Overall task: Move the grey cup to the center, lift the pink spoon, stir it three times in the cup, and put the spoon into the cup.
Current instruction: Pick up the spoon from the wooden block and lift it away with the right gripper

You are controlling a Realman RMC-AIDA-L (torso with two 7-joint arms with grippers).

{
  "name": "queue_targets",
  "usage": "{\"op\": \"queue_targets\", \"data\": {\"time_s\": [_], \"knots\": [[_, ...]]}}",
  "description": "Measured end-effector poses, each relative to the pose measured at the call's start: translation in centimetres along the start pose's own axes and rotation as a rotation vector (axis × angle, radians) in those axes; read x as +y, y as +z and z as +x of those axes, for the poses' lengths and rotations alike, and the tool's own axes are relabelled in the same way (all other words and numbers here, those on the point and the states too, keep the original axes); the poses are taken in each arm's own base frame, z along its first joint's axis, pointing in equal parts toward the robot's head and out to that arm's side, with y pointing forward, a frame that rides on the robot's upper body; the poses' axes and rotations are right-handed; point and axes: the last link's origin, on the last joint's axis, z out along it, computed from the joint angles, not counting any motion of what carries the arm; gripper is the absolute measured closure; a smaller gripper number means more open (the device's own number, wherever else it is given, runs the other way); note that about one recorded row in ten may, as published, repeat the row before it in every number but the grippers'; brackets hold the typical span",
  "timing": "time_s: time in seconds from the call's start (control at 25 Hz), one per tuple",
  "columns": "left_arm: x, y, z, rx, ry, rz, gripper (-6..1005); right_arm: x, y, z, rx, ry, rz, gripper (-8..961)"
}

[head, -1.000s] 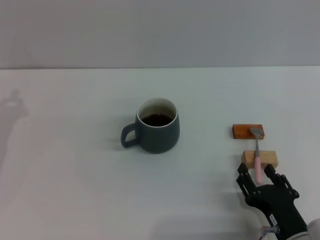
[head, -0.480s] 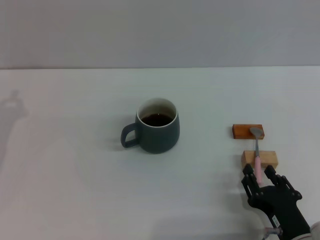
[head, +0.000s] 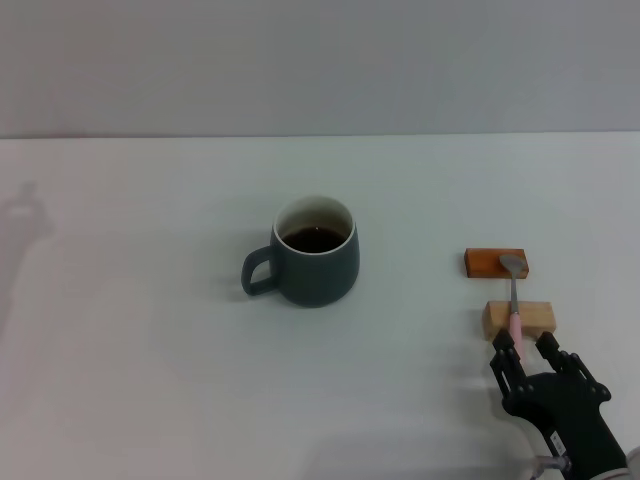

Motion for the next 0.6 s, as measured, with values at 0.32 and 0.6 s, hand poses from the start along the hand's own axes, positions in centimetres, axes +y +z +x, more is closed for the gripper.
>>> {"op": "queue_targets", "data": {"time_s": [0.32, 0.6], "knots": [[-0.01, 0.01, 0.01, 0.0, 0.0, 0.001, 1001, -0.27, -0.21, 0.03, -0.002, 0.003, 0.013, 430], [0.0, 0.02, 0.02, 0.001, 0.0, 0.0, 1001, -0.42, -0.35, -0.11, -0.013, 0.004, 0.021, 430]]}}
